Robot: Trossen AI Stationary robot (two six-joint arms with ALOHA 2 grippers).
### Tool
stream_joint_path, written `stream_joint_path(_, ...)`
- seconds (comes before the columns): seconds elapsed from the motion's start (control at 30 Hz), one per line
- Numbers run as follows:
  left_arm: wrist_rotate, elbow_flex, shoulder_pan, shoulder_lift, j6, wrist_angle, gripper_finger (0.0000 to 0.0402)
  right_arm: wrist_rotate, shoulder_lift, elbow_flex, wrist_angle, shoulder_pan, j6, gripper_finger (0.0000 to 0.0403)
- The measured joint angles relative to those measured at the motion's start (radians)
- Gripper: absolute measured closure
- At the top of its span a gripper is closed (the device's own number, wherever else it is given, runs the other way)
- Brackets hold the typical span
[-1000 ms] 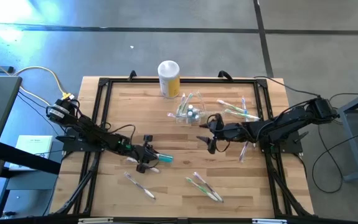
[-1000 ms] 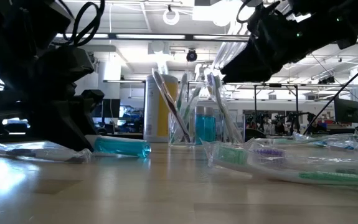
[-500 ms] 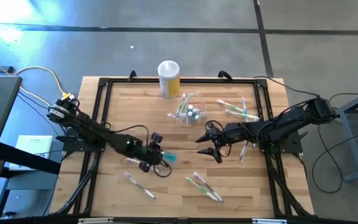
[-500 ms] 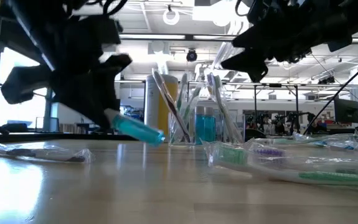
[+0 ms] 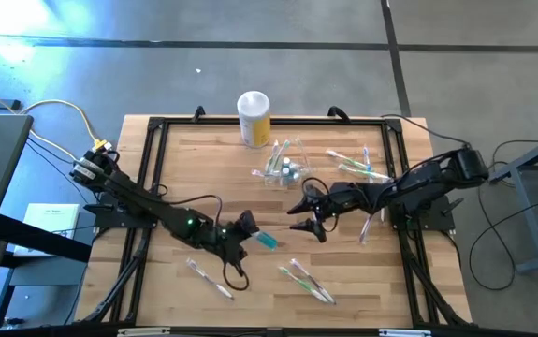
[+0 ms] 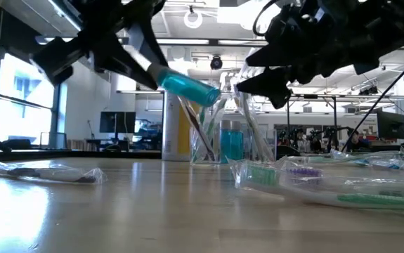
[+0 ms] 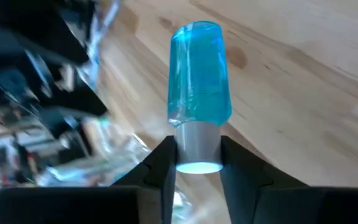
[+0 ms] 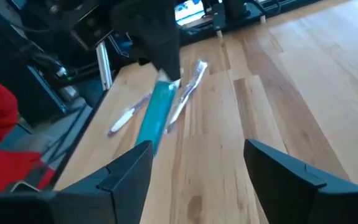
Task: Pick & Place toothbrushing station
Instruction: Put the mouthwash into the transparent organizer
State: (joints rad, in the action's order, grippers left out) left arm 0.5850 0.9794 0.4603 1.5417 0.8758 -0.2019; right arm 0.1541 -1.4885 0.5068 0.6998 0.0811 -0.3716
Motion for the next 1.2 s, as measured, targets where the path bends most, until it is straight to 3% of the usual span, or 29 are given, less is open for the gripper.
stream_joint_path(0.23,-0.018,0.000,-0.002,0.005,0.250,0.122,0.0314,0.131,-0.087,0.000,0.127,-0.029,-0.044,0.0158)
stream_joint_path(0.43,0.009,0.022,-0.020,0.033,0.324,0.167,0.0314,0.219,-0.145,0.034,0.172,-0.034,-0.052,0.0158)
stream_joint_path(0.67,0.046,0.072,-0.058,0.070,0.325,0.097,0.0314,0.117,-0.205,0.085,0.172,0.001,-0.044,0.0158)
stream_joint_path(1.2,0.083,0.168,-0.068,0.159,0.325,0.012,0.0314,0.106,-0.206,0.102,0.105,0.003,-0.043,0.0158)
